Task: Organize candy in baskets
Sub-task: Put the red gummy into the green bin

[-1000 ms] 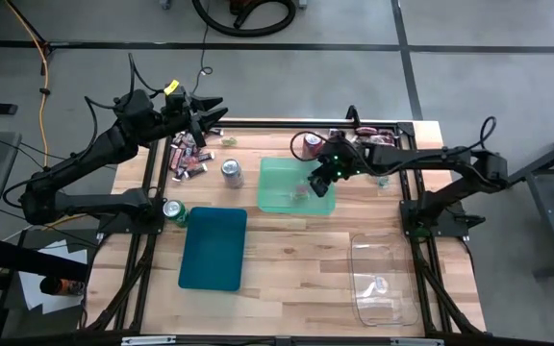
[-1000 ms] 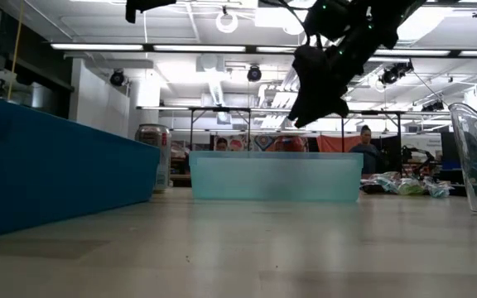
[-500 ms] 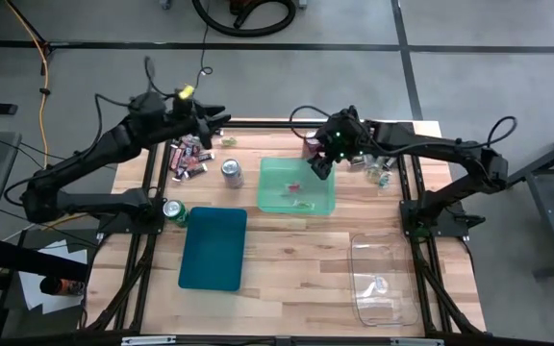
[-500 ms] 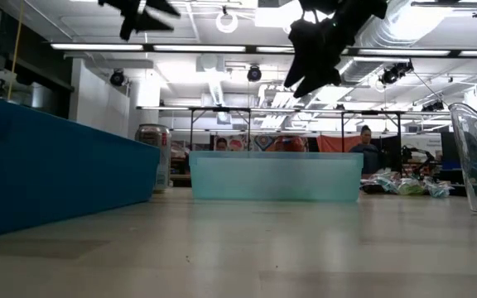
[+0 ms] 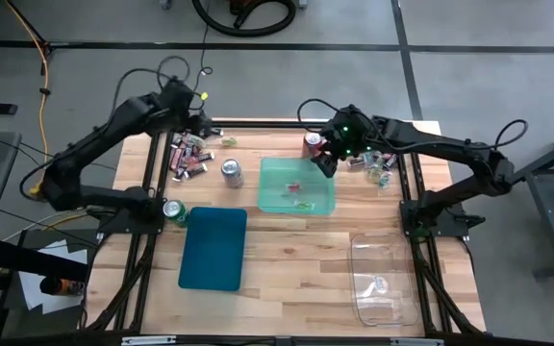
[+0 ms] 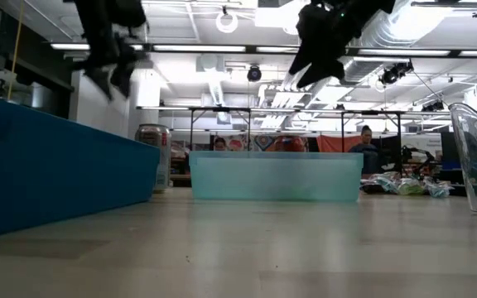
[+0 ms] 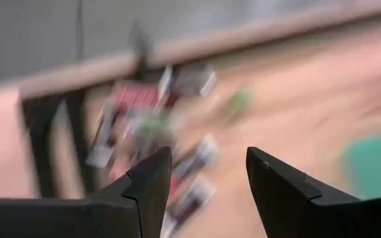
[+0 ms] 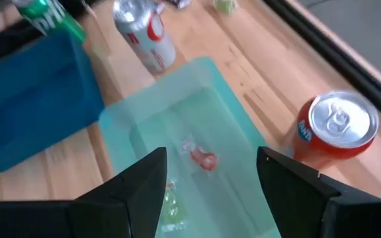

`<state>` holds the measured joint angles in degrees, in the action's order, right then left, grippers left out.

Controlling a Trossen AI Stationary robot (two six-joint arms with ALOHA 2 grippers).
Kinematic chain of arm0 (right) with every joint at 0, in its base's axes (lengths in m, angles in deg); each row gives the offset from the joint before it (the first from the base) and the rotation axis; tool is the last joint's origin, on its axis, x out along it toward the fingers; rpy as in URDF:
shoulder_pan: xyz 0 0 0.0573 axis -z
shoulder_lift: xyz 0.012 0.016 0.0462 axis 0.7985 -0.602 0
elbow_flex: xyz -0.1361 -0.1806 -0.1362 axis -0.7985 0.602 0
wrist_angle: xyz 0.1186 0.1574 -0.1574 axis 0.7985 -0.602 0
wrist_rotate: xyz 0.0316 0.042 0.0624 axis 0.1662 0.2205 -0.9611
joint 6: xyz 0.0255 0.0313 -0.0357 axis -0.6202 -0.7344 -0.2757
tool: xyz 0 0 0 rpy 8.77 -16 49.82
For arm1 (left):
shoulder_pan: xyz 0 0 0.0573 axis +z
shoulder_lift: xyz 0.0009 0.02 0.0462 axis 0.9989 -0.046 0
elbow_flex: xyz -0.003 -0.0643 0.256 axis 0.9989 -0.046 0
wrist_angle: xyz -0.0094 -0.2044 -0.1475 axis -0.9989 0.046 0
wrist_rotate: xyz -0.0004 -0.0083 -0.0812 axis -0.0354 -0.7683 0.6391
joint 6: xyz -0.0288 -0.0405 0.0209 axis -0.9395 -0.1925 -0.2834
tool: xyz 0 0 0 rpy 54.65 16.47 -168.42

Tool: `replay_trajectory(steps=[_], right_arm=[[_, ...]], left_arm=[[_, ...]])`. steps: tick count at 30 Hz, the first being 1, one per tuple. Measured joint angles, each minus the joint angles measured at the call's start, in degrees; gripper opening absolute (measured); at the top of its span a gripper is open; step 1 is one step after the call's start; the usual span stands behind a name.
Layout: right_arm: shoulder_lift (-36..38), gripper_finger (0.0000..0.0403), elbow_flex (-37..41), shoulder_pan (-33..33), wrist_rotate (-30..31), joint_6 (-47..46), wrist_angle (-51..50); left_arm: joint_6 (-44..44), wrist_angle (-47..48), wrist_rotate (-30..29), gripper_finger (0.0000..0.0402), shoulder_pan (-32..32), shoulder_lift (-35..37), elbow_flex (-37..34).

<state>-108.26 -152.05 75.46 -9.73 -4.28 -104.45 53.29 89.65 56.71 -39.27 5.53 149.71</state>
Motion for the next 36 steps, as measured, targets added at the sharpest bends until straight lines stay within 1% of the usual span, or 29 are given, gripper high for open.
replay_trajectory(steps=[2,6,11,16,29,32,34,36], right_arm=[[1.2,0.0229,0.0,0.0,0.0,-0.5,-0.1],[2.9,0.0229,0.0,0.0,0.2,-0.8,0.1],[3.4,0.0229,0.0,0.0,0.2,-1.9,-0.1],[3.4,0.0229,0.0,0.0,0.2,-1.9,-0.1],[3.4,0.0229,0.0,0.0,0.3,-1.9,-0.2],[3.4,0.0229,0.0,0.0,0.3,-2.0,-0.2],[3.4,0.0229,0.0,0.0,0.3,-2.4,-0.2],[3.4,0.0229,0.0,0.0,0.4,-2.3,-0.2]], left_arm=[[1.3,3.9,1.2,0.0184,1.9,-3.2,-0.9],[6.1,5.3,4.3,0.0184,2.9,-9.2,-4.7],[10.2,4.2,3.2,0.0184,3.0,-15.8,-7.7],[13.5,-1.7,1.1,0.0184,3.0,-20.8,-8.8],[20.0,-4.3,0.5,0.0184,3.0,-31.2,-8.8],[21.1,-4.6,0.3,0.0183,2.9,-32.5,-8.8],[22.3,-4.6,0.3,0.0175,2.9,-32.4,-8.8],[23.2,-4.6,0.4,0.0150,2.8,-31.7,-8.8]])
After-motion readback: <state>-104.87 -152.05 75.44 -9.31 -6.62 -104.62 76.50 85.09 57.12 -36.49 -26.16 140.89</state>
